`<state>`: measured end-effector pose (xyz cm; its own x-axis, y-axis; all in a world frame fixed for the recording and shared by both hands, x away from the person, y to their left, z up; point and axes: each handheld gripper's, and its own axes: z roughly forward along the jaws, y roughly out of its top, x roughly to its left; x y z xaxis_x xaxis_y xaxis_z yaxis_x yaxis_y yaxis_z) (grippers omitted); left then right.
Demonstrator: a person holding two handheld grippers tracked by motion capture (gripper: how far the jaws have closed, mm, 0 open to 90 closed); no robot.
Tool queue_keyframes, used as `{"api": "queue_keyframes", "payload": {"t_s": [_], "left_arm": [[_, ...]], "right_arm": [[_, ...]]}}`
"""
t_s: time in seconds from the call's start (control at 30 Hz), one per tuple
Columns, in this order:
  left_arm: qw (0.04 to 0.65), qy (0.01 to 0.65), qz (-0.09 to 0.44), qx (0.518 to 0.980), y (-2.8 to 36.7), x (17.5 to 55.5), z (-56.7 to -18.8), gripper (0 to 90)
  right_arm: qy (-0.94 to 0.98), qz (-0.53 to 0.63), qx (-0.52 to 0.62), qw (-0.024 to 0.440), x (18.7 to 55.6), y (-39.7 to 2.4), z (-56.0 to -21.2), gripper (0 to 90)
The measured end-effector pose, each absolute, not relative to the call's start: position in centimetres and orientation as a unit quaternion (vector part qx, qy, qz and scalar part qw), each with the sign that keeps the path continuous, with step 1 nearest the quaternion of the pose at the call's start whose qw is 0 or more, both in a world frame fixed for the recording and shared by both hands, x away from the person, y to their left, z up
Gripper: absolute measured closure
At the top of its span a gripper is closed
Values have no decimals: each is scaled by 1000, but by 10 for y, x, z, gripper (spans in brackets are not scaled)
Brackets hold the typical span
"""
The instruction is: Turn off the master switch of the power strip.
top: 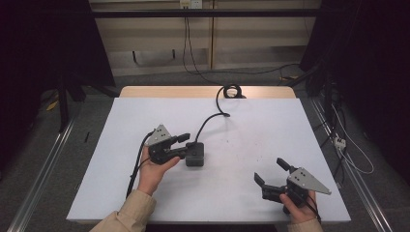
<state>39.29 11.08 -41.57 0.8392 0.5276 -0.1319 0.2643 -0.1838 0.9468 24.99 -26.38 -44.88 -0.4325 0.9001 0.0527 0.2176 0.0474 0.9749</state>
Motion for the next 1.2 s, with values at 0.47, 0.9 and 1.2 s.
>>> {"api": "queue_keyframes", "payload": {"t_s": [0.47,0.9,1.2], "left_arm": [[571,258,97,773,111,391,-412,641],[560,265,83,781,113,390,-412,755],[537,261,85,798,111,387,-413,839]], "right_arm": [[654,542,426,311,252,-262,-449,47],[656,543,424,308,252,-263,-447,46],[661,545,413,310,255,-261,-445,46]]}}
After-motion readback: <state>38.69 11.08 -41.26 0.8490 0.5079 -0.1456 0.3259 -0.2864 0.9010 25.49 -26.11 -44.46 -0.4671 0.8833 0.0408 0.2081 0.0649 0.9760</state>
